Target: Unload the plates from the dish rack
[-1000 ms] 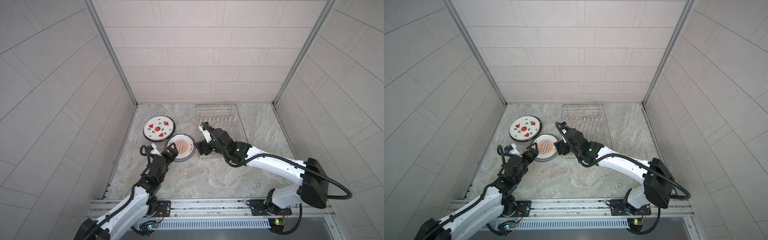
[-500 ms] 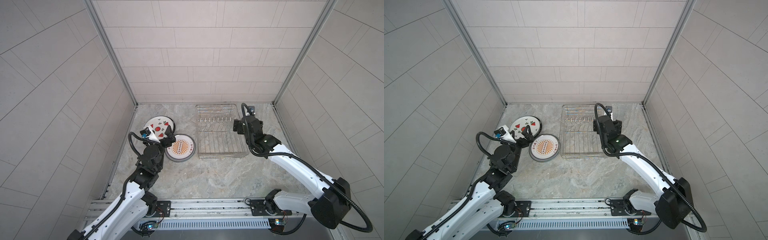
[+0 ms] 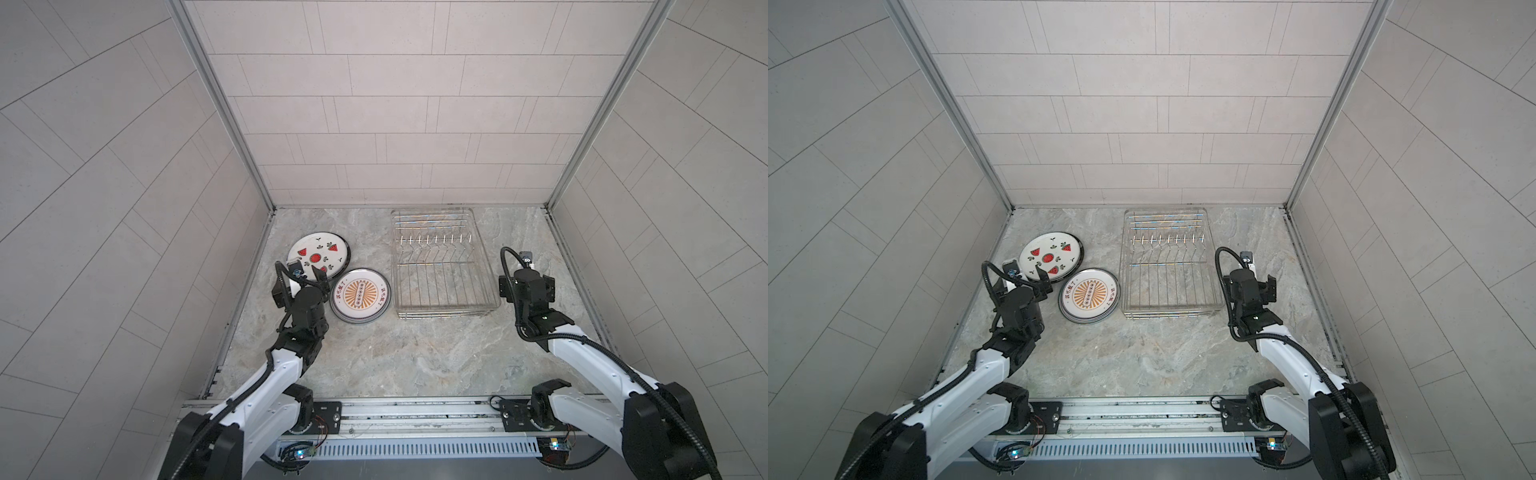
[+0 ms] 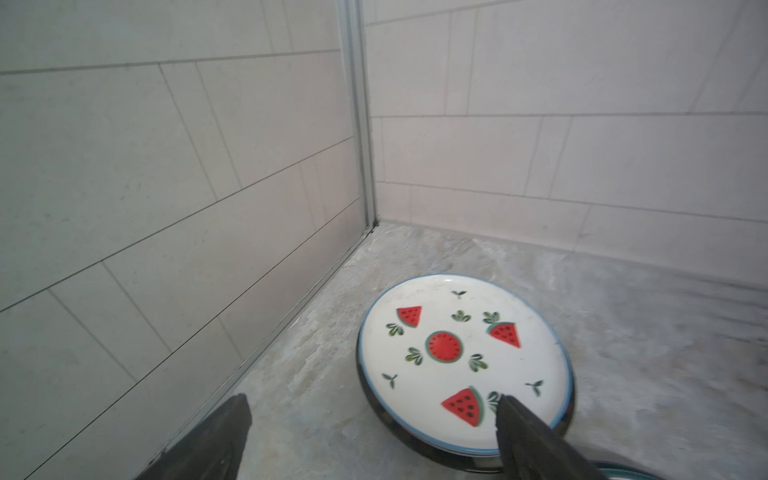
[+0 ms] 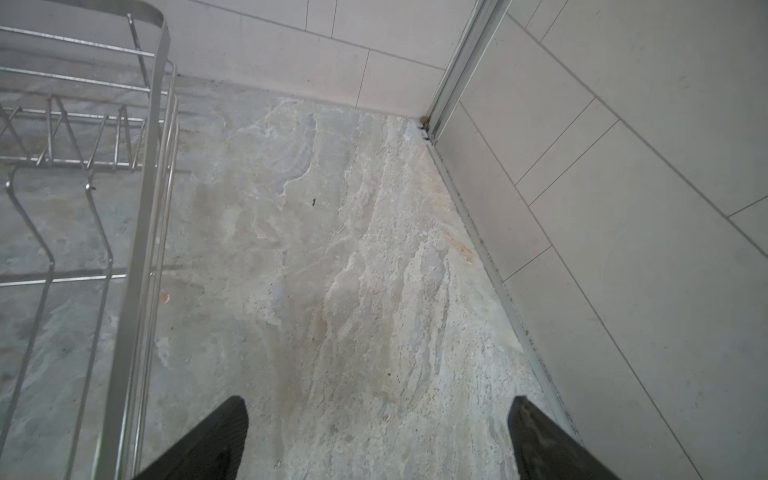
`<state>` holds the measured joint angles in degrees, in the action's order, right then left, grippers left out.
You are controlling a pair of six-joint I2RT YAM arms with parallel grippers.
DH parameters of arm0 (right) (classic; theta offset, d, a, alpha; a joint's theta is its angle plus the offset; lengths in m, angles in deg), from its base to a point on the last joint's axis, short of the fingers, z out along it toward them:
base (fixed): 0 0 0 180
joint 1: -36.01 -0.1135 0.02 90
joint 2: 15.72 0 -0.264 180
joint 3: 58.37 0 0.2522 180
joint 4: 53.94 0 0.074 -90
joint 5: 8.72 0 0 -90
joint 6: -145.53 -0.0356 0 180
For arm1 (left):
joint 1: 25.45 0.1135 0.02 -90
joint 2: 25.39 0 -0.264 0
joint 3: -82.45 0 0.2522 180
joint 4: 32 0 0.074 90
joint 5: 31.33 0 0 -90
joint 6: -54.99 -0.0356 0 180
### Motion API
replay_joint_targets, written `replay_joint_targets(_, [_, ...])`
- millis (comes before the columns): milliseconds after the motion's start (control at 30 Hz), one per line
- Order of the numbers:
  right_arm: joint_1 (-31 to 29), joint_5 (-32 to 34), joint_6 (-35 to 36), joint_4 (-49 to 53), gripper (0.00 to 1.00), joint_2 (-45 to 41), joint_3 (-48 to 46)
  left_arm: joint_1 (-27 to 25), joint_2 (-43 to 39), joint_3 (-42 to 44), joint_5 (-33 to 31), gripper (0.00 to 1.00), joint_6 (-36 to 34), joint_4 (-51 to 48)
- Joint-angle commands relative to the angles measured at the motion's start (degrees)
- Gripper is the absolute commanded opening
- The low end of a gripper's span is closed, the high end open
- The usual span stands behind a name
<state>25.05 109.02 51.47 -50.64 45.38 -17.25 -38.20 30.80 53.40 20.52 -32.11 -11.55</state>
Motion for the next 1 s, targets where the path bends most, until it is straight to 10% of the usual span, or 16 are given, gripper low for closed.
replay_joint_targets(0, [3.43,1.23,0.78,-10.45,1.0,1.97,-1.66,3.36,5.53,1.28,6.14,0.93,-0.03,10.41])
replay_joint_targets(600, [8.29,-11.11,-1.7,-29.1,0.98,24.02,-2.14,7.0,36.17,-2.03,12.68,0.93,-0.78,30.7])
replay_joint_targets(967, [7.42,-12.36,0.39,-32.69,1.0,25.71,-3.25,7.46,35.41,-7.2,12.75,0.99,0.35,20.23])
